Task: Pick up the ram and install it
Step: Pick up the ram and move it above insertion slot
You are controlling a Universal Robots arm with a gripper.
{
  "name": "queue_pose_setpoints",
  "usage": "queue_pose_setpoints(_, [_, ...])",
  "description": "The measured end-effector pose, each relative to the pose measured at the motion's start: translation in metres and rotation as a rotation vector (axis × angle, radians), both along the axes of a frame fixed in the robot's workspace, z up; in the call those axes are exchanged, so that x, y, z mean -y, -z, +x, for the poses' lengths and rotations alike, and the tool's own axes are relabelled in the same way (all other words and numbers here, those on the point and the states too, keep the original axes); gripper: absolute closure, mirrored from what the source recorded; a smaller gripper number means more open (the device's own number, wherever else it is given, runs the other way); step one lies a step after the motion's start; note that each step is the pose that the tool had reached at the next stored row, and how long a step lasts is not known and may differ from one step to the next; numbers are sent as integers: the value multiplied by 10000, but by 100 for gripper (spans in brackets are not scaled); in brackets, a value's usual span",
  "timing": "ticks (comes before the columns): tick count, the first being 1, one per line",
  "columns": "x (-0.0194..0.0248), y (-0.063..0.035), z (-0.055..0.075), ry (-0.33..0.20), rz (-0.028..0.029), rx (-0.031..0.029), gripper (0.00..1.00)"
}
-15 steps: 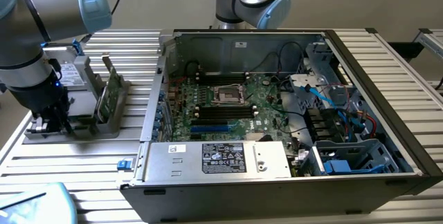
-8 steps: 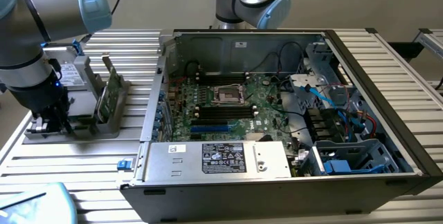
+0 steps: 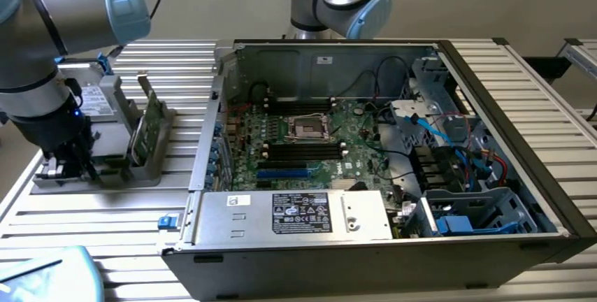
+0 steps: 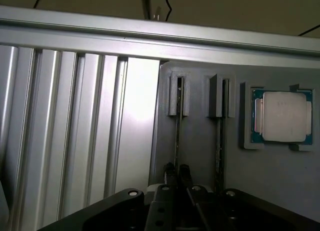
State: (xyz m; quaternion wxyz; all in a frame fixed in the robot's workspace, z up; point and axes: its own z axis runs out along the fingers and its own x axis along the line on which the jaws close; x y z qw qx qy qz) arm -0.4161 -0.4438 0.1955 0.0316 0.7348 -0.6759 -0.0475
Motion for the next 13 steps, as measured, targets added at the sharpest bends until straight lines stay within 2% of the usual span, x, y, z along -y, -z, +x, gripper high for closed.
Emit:
queue_pose_setpoints(8, [0, -275, 0, 0, 9, -5, 86])
queue_pose_setpoints(13, [0, -497, 1, 0, 10, -14, 86])
